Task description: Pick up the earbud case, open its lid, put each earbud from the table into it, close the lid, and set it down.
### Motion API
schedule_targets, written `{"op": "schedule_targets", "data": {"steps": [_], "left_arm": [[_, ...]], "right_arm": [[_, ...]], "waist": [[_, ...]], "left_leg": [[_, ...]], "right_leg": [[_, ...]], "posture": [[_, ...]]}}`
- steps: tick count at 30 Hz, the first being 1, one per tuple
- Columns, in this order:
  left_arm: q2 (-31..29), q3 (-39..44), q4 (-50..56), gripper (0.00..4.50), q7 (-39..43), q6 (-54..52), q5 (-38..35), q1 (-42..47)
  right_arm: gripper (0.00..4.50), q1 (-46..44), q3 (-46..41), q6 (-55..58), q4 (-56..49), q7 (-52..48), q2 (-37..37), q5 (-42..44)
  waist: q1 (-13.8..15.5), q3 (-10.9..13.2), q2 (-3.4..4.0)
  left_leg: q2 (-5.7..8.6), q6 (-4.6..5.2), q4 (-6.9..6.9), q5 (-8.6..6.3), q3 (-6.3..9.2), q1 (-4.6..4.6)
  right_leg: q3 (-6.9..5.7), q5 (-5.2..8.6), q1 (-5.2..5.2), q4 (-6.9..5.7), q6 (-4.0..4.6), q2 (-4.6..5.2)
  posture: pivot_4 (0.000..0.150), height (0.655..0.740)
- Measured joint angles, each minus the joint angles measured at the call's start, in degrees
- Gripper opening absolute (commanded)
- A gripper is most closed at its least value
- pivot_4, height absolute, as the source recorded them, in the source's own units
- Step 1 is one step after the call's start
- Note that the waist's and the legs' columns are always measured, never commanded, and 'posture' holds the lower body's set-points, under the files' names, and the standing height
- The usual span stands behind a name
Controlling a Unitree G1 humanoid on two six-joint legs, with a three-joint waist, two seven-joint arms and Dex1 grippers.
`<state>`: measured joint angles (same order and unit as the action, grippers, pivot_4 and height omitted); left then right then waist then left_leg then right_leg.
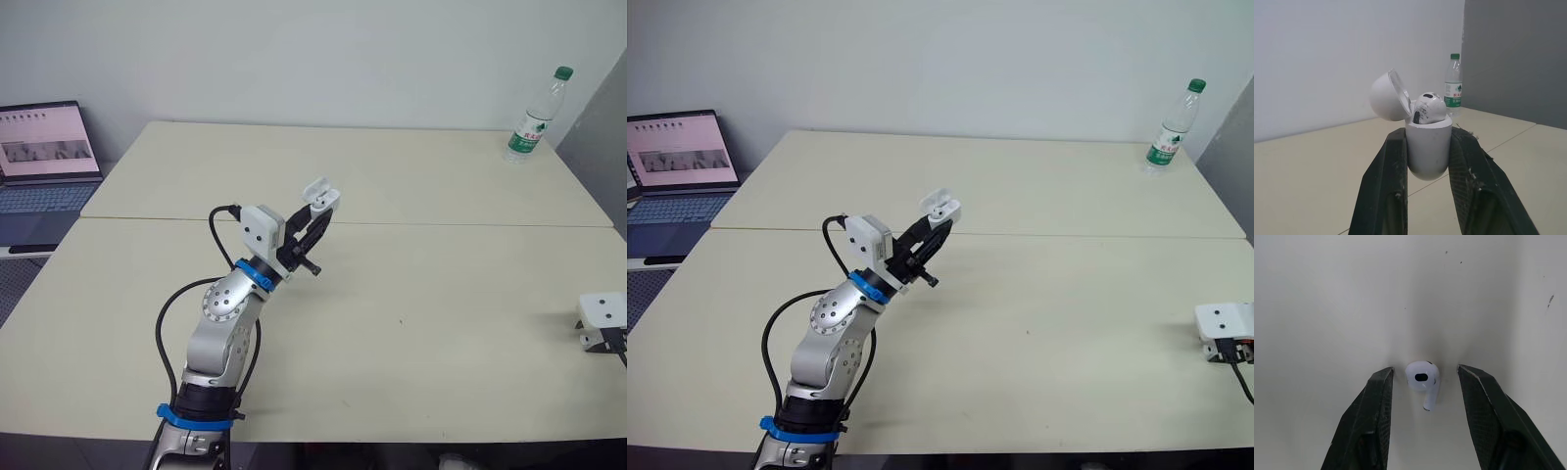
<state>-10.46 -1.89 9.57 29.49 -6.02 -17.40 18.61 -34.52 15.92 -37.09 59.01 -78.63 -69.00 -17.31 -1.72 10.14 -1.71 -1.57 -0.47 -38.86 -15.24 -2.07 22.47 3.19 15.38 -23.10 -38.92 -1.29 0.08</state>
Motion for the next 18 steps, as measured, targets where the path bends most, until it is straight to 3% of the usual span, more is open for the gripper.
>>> {"op": "schedule_targets", "data": {"steps": [3,6,15,18], "left_arm": [[-0.03,0.00,0.00,0.76,0.03,0.00,-0.01,0.00],[-0.08,0.01,-0.12,0.76,0.06,0.00,-0.01,0.03],[-0.08,0.01,-0.46,0.76,0.19,0.01,-0.02,0.52],[-0.38,0.05,-0.47,0.76,0.38,0.04,-0.03,0.51]], "right_arm": [[1.52,0.03,-0.01,0.18,-0.01,-0.42,0.06,0.17],[0.48,0.11,-0.03,0.22,-0.01,-1.08,0.07,0.33],[0.44,0.69,-0.73,0.50,-0.29,-1.40,0.14,1.07],[0.44,2.19,-3.19,5.18,-3.64,-5.45,1.66,5.68]], "waist": [[-0.01,0.00,0.00],[-0.04,0.00,0.00],[-0.07,0.00,-0.01],[-0.30,0.00,-0.01]], "left_leg": [[0.00,0.00,0.00,0.00,-0.01,0.00],[0.00,0.00,0.00,0.00,-0.07,-0.04],[-0.01,0.00,0.00,0.00,-0.12,-0.08],[-0.06,0.00,0.01,0.00,-0.15,-0.12]], "right_leg": [[0.01,0.00,0.00,0.00,0.00,0.00],[0.07,-0.01,0.00,0.00,-0.02,0.00],[0.14,-0.02,0.01,-0.01,-0.03,-0.01],[0.20,-0.02,0.02,-0.03,-0.03,-0.07]], "posture": [[0.150,0.7400],[0.150,0.7400],[0.150,0.7400],[0.150,0.7400]]}}
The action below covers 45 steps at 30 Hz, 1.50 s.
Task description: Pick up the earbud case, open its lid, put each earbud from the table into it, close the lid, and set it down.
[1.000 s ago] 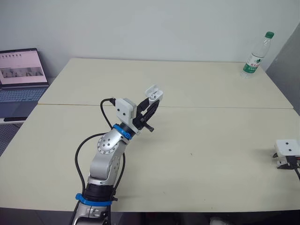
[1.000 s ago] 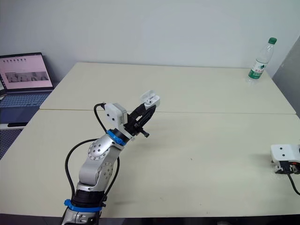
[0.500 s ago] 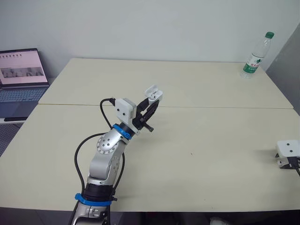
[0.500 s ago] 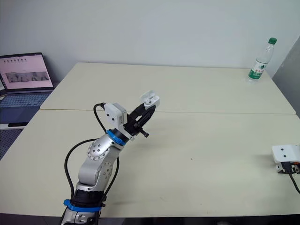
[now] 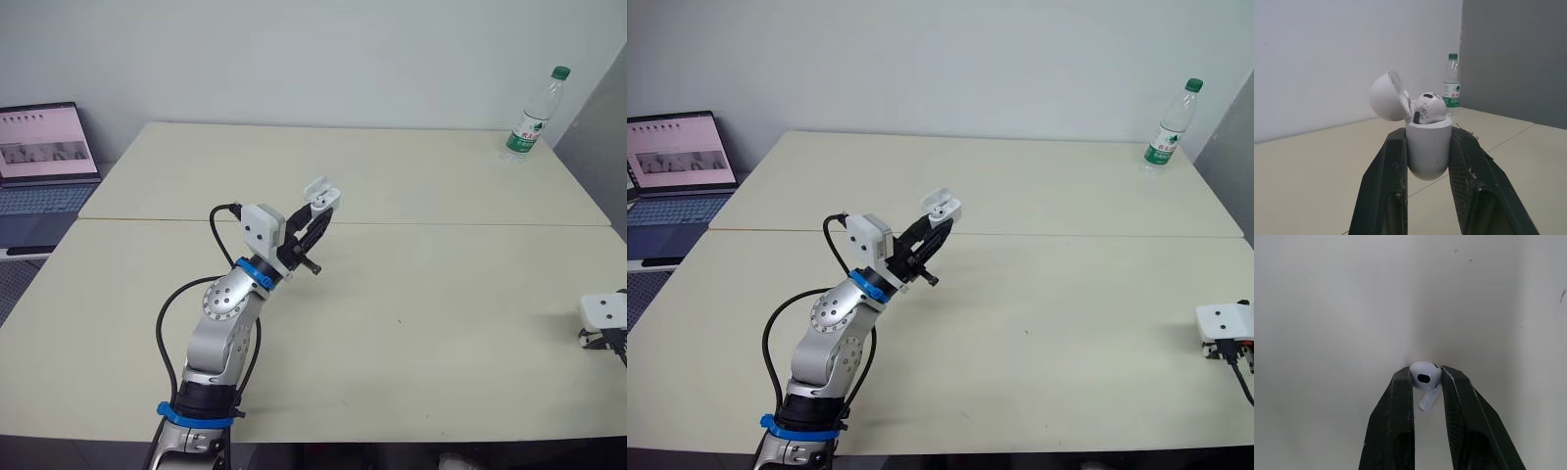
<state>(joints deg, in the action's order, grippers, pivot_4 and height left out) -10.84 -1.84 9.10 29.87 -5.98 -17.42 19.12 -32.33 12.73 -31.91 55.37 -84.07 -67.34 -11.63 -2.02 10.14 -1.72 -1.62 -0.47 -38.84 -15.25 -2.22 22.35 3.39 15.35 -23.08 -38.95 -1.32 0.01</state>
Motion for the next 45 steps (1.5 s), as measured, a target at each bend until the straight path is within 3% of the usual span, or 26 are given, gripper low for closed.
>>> {"op": "schedule_targets", "data": {"steps": [2,5,9,15,19,25,45], "left_arm": [[-0.24,0.12,0.00,0.76,0.24,0.17,-0.06,-0.15],[-0.03,-0.32,-0.30,0.76,0.75,0.11,-0.25,-0.03],[-0.49,-0.61,-0.20,0.76,2.22,-0.45,-0.94,-0.46],[-2.02,0.16,-0.01,0.76,5.10,-5.10,-5.80,-0.61],[-3.09,-0.13,0.03,0.76,7.55,-7.07,-7.52,-0.39],[-3.05,-0.55,0.02,0.76,9.56,-8.48,-8.41,1.81],[-2.39,-0.42,0.03,0.76,9.09,-8.64,-8.89,2.67]], "right_arm": [[0.44,1.19,-2.03,8.49,-6.62,-1.94,2.27,5.23],[0.44,1.49,-5.39,31.12,-27.37,-1.02,11.44,18.46],[0.44,-3.28,-10.15,59.55,-50.76,13.22,23.62,32.63],[0.44,-6.72,-14.39,72.13,-64.41,34.59,40.63,39.54],[0.44,-6.74,-15.20,75.02,-68.49,43.18,46.84,42.02],[0.44,-6.74,-15.85,74.86,-69.36,48.75,49.82,42.17],[0.44,-3.08,-11.34,69.10,-71.43,49.17,47.65,39.57]], "waist": [[-0.26,0.00,0.00],[-1.25,-0.02,0.04],[-0.34,-0.06,0.22],[1.59,-0.09,0.16],[2.02,-0.09,0.16],[1.77,-0.09,0.16],[1.40,-0.09,0.16]], "left_leg": [[-0.06,0.00,0.03,0.00,0.00,-0.05],[-0.11,-0.01,0.05,0.00,0.07,-0.13],[-0.12,-0.04,0.04,0.00,0.43,0.29],[0.13,-0.03,-0.01,-0.01,0.67,0.66],[0.17,-0.02,-0.02,-0.01,0.70,0.67],[0.05,-0.01,-0.01,-0.01,0.70,0.61],[0.04,-0.01,0.03,-0.01,0.69,0.62]], "right_leg": [[0.03,0.00,0.00,-0.04,0.01,-0.05],[0.12,-0.04,-0.01,-0.15,0.06,-0.19],[-0.38,-0.04,-0.20,-0.14,0.06,-0.13],[-0.80,-0.04,-0.24,0.09,0.07,0.22],[-0.86,-0.04,-0.25,0.10,0.06,0.26],[-0.87,-0.03,-0.25,0.05,0.07,0.05],[-0.85,-0.02,-0.26,0.09,0.07,0.04]], "posture": [[0.150,0.7400],[0.150,0.7400],[0.150,0.7400],[0.150,0.7400],[0.150,0.7400],[0.150,0.7400],[0.150,0.7400]]}}
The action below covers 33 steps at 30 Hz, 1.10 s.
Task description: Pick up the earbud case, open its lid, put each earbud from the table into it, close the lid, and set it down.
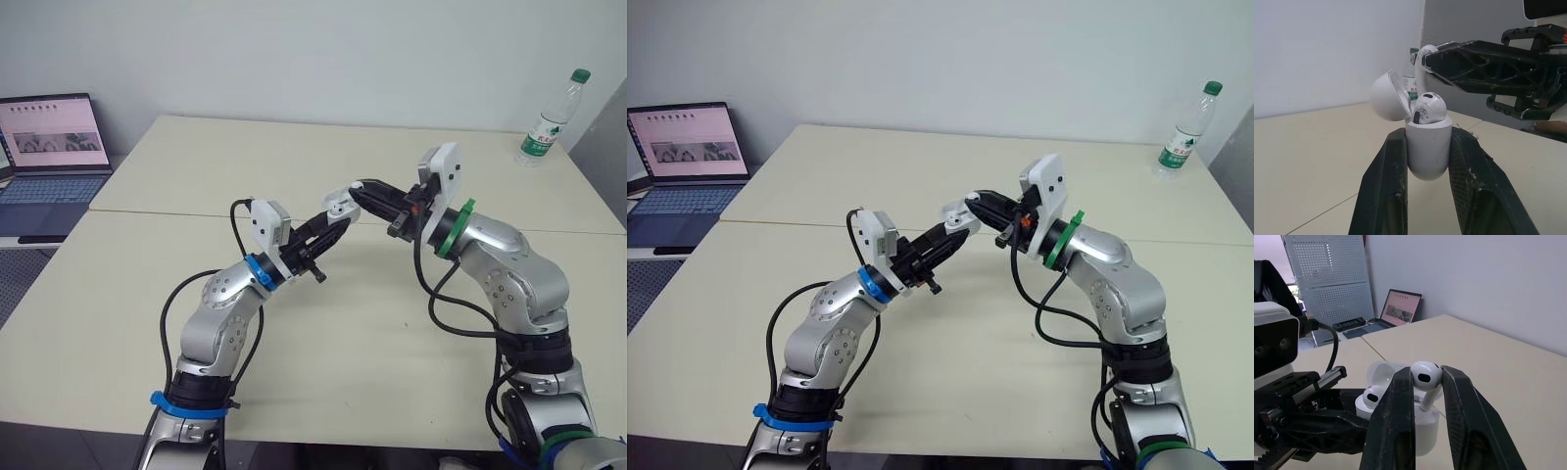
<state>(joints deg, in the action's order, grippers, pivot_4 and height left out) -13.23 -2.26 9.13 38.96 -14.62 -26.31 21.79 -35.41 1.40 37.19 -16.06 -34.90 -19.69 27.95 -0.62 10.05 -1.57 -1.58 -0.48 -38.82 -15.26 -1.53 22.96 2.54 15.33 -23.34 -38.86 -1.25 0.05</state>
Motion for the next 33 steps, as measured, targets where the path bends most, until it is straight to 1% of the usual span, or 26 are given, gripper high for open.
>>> {"op": "schedule_targets", "data": {"steps": [14,16,19,20,26,30,33], "left_arm": [[0.02,-0.77,0.96,0.76,-0.09,-0.19,-0.01,-0.17],[0.01,-0.77,1.11,0.76,-0.07,-0.25,-0.01,-0.17],[-0.01,-0.75,1.12,0.76,-0.11,-0.39,-0.01,-0.18],[-0.04,-0.66,1.12,0.76,-0.17,-0.40,-0.01,-0.18],[0.07,-0.83,1.31,0.76,-0.58,-0.39,-0.02,-0.17],[-0.03,-0.84,1.34,0.76,-0.57,-0.37,-0.01,-0.33],[-0.11,-0.86,1.34,0.76,-0.52,-0.35,0.00,-0.43]], "right_arm": [[0.44,1.31,2.15,-2.96,-0.07,-1.07,-2.06,-1.61],[1.18,1.53,2.13,-3.07,-0.40,-1.18,-2.14,-1.68],[2.13,2.26,1.89,-2.95,-0.69,-1.19,-2.05,-1.37],[2.50,2.35,1.63,-2.74,-0.69,-1.17,-2.02,-1.23],[2.50,0.72,-1.41,3.10,-0.69,-0.30,0.27,6.16],[2.50,0.39,-6.37,9.26,-0.81,-0.94,-1.77,14.11],[2.50,-1.40,-8.83,11.84,1.19,0.02,-3.16,16.14]], "waist": [[-0.02,0.00,-0.01],[-0.02,0.00,-0.01],[-0.01,0.01,-0.01],[-0.01,0.01,-0.01],[-0.06,0.01,-0.02],[0.10,0.02,-0.02],[0.00,0.02,-0.02]], "left_leg": [[-0.01,0.00,0.01,0.00,0.00,0.00],[-0.01,0.00,0.01,0.00,0.00,0.00],[-0.01,0.00,0.01,0.00,0.00,0.00],[-0.01,0.00,0.01,0.00,0.00,0.00],[-0.02,0.00,0.02,0.00,0.00,0.00],[0.00,0.01,0.02,0.00,0.00,0.03],[-0.01,0.01,0.02,0.00,-0.02,0.01]], "right_leg": [[-0.01,0.01,0.00,0.01,0.00,-0.02],[-0.01,0.01,0.00,0.02,0.00,-0.02],[0.00,0.01,0.00,0.02,0.00,-0.02],[0.00,0.01,0.00,0.02,0.00,-0.02],[0.00,0.01,0.00,0.02,0.00,-0.02],[0.00,0.01,0.00,0.06,0.00,0.00],[0.00,0.01,0.00,0.05,0.00,-0.01]], "posture": [[0.150,0.7400],[0.150,0.7400],[0.150,0.7400],[0.150,0.7400],[0.150,0.7400],[0.150,0.7400],[0.150,0.7400]]}}
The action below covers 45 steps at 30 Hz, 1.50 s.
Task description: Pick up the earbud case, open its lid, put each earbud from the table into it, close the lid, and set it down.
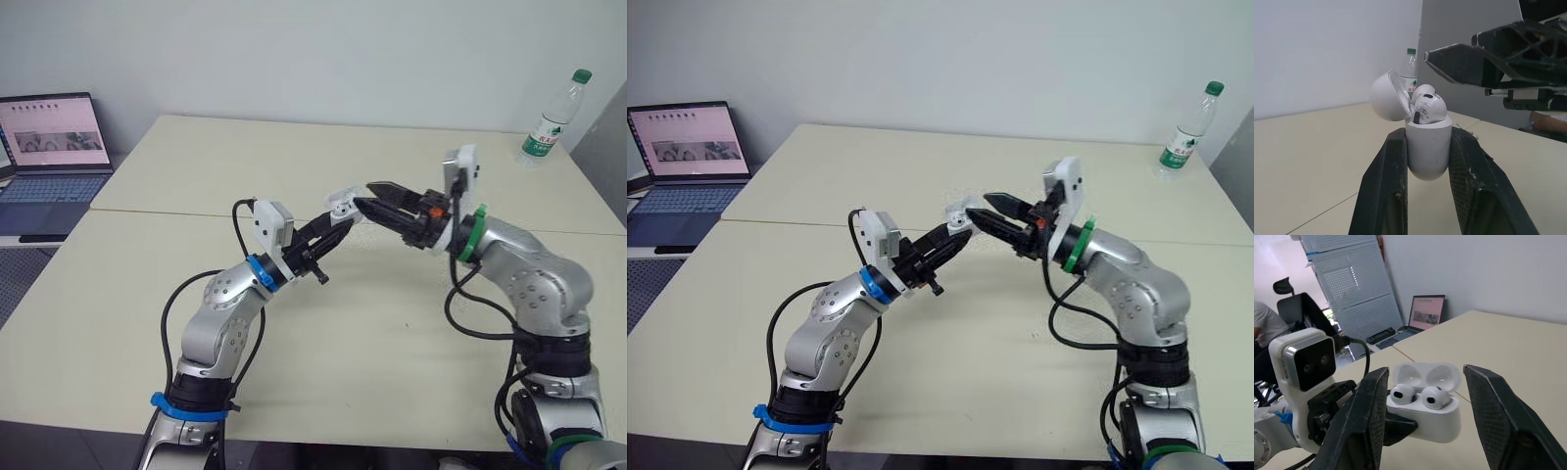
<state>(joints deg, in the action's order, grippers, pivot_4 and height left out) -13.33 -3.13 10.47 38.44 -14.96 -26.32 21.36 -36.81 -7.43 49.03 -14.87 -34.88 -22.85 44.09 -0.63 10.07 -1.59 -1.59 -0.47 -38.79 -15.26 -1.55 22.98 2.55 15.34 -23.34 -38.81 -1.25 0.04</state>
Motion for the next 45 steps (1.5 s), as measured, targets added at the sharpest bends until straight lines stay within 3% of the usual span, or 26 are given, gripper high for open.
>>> {"op": "schedule_targets", "data": {"steps": [3,9,10,15,25,40,43,45], "left_arm": [[-0.30,-0.47,0.00,0.76,1.02,0.01,0.00,0.01],[-1.78,-4.08,-0.02,0.76,4.96,1.10,1.69,0.03],[-1.79,-4.43,-0.04,0.76,5.31,1.57,1.90,0.04],[-2.15,-5.29,-0.87,0.76,6.45,2.88,3.34,0.36],[-1.91,-5.29,-1.47,0.76,5.86,2.93,4.79,0.17],[-1.36,-3.55,-2.30,0.76,2.79,-1.45,3.85,0.14],[0.02,-0.36,-0.95,0.76,0.62,-6.78,-1.60,0.03],[-0.08,2.59,1.54,0.76,-1.75,-14.69,-8.05,-0.34]], "right_arm": [[2.14,-4.30,-0.13,0.74,4.65,-0.40,-3.13,-0.56],[0.05,-10.07,8.36,-2.73,16.07,-6.23,-6.27,-9.34],[0.02,-10.20,10.01,-3.24,17.66,-7.46,-6.20,-10.45],[0.02,-13.89,14.51,-5.01,22.09,-14.60,-6.32,-13.98],[0.02,-16.56,16.68,-2.79,18.55,-27.51,-10.60,-13.53],[0.02,-8.69,16.18,-14.70,13.52,-25.72,-11.34,-20.21],[0.60,-5.10,12.75,-16.70,13.28,-26.20,-12.10,-19.09],[1.22,-1.39,10.11,-17.92,12.12,-28.15,-13.95,-17.39]], "waist": [[-0.29,0.00,0.00],[-0.99,0.00,0.00],[-1.00,0.01,-0.01],[-1.01,0.02,0.00],[-0.98,0.03,-0.01],[-0.98,0.04,-0.04],[-0.90,0.07,-0.09],[-0.87,0.08,-0.11]], "left_leg": [[-0.01,0.00,0.03,0.00,-0.01,-0.01],[-0.03,0.01,0.10,0.00,-0.02,0.01],[-0.03,0.01,0.10,0.00,-0.03,0.02],[-0.03,0.01,0.09,-0.01,-0.08,0.06],[-0.04,0.02,0.09,-0.01,0.00,0.08],[-0.03,0.01,0.08,-0.01,0.00,0.08],[-0.03,0.01,0.07,-0.01,0.04,0.09],[-0.03,0.01,0.08,-0.01,0.08,0.12]], "right_leg": [[0.00,0.01,-0.01,0.01,0.02,-0.05],[0.02,0.02,-0.04,0.09,0.04,-0.08],[0.03,0.02,-0.05,0.09,0.04,-0.07],[0.02,0.02,-0.13,0.06,0.04,-0.05],[0.00,0.02,-0.13,0.08,0.04,0.03],[0.00,0.02,-0.12,0.06,0.03,0.03],[-0.03,0.02,-0.10,0.07,0.03,0.04],[-0.06,0.03,-0.10,0.11,0.02,0.05]], "posture": [[0.150,0.7400],[0.150,0.7400],[0.150,0.7400],[0.150,0.7400],[0.150,0.7400],[0.150,0.7400],[0.150,0.7400],[0.150,0.7400]]}}
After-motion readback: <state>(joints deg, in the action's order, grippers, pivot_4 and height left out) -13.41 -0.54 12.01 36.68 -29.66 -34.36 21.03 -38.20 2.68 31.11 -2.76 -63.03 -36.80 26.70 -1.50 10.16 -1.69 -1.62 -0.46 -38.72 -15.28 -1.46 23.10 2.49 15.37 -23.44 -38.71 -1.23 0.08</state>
